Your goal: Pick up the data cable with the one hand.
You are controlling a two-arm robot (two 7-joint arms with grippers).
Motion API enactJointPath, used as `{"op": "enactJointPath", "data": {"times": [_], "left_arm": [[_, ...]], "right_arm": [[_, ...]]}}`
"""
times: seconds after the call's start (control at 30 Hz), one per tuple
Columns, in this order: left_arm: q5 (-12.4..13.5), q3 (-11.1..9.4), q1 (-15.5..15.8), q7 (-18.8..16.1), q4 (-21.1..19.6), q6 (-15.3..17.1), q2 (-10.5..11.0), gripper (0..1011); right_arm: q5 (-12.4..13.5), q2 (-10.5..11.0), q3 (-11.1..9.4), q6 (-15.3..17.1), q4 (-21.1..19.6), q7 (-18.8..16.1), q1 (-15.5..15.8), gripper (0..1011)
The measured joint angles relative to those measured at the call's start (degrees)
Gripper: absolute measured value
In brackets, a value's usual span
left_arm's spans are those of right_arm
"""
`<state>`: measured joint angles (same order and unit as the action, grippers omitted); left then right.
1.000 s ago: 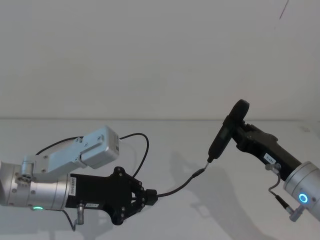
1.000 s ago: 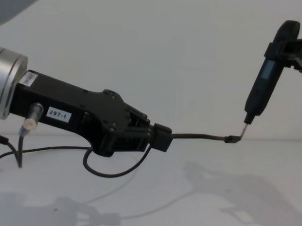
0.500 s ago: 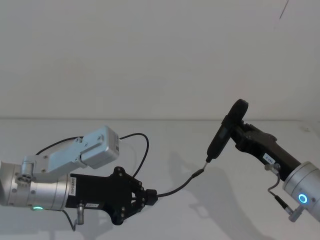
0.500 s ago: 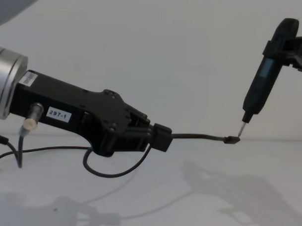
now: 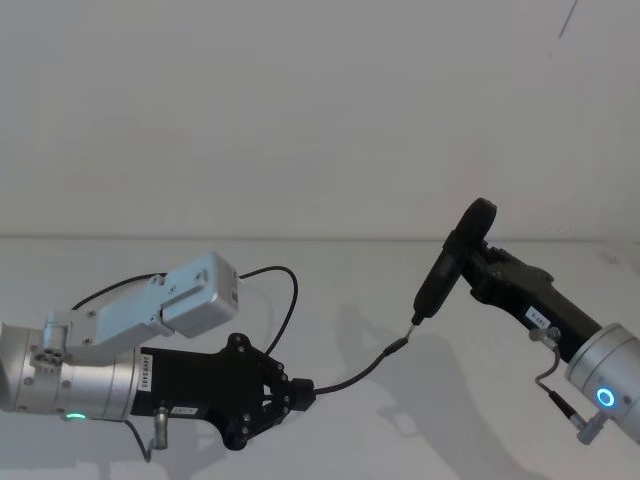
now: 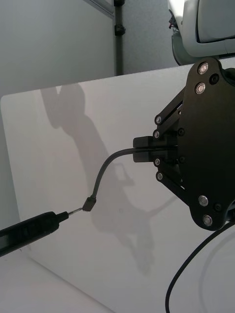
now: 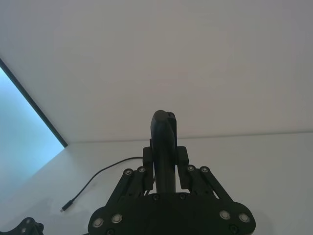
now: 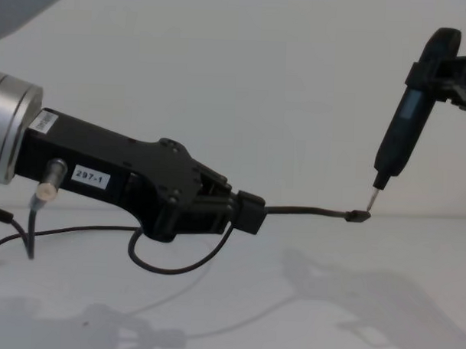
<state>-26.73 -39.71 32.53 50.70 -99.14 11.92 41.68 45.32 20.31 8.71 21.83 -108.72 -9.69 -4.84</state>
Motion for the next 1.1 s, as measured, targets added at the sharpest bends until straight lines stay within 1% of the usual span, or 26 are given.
{"op": "enactJointPath", "data": {"times": [0.63,1.1], "left_arm": [[0.0,0.0,0.0,0.0,0.0,0.0,0.0,42],[0.0,0.0,0.0,0.0,0.0,0.0,0.0,42]], "right_arm": [[-0.4,0.7,0.6,-1.5,0.7,0.2,-0.2,283],[0.2,1.2,0.9,-1.8,0.5,0.4,0.1,283]]}}
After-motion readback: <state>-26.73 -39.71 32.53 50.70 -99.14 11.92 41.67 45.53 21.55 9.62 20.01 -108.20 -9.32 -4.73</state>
